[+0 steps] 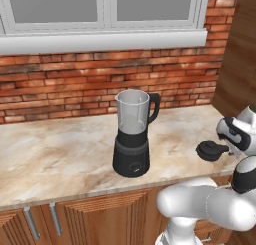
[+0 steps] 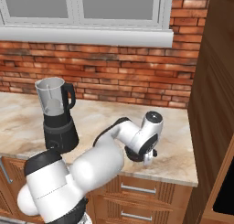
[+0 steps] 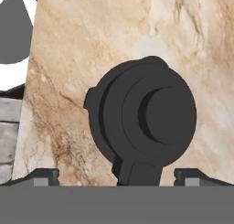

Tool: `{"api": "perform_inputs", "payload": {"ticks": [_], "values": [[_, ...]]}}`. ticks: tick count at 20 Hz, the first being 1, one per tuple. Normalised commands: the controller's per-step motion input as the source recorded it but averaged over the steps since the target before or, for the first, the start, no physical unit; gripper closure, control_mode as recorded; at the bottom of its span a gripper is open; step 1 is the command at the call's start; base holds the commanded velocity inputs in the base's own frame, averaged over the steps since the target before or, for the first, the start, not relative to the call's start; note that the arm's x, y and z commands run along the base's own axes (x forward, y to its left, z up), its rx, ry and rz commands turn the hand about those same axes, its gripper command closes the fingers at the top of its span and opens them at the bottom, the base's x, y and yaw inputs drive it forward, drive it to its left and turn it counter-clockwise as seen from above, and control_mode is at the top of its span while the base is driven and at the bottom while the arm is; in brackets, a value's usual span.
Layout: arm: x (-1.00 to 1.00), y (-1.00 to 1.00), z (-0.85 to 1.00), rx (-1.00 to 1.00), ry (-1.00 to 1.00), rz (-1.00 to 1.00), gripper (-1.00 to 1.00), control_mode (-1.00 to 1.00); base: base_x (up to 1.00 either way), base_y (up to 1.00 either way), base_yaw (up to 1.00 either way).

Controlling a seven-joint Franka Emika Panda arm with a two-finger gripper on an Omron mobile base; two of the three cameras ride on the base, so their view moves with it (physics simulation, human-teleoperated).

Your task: Open the blender lid, put the orange in the blender, close the lid, and start the blender.

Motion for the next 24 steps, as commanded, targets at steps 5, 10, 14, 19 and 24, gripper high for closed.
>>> {"api": "perform_inputs", "payload": {"ticks": [5, 10, 14, 19, 24], "values": [[0.16, -0.13, -0.26, 0.00, 0.05, 0.00, -1.00, -1.00, 0.00, 0.00, 0.00], [0.18, -0.19, -0.08, 0.00, 0.02, 0.00, -1.00, -1.00, 0.00, 0.00, 0.00], [0.18, -0.25, -0.01, 0.00, 0.00, 0.00, -1.00, -1.00, 0.00, 0.00, 0.00], [0.06, -0.06, -0.21, 0.00, 0.00, 0.00, -1.00, -1.00, 0.00, 0.00, 0.00], [0.00, 0.09, -0.33, 0.00, 0.01, -0.01, -1.00, -1.00, 0.00, 0.00, 0.00]]}}
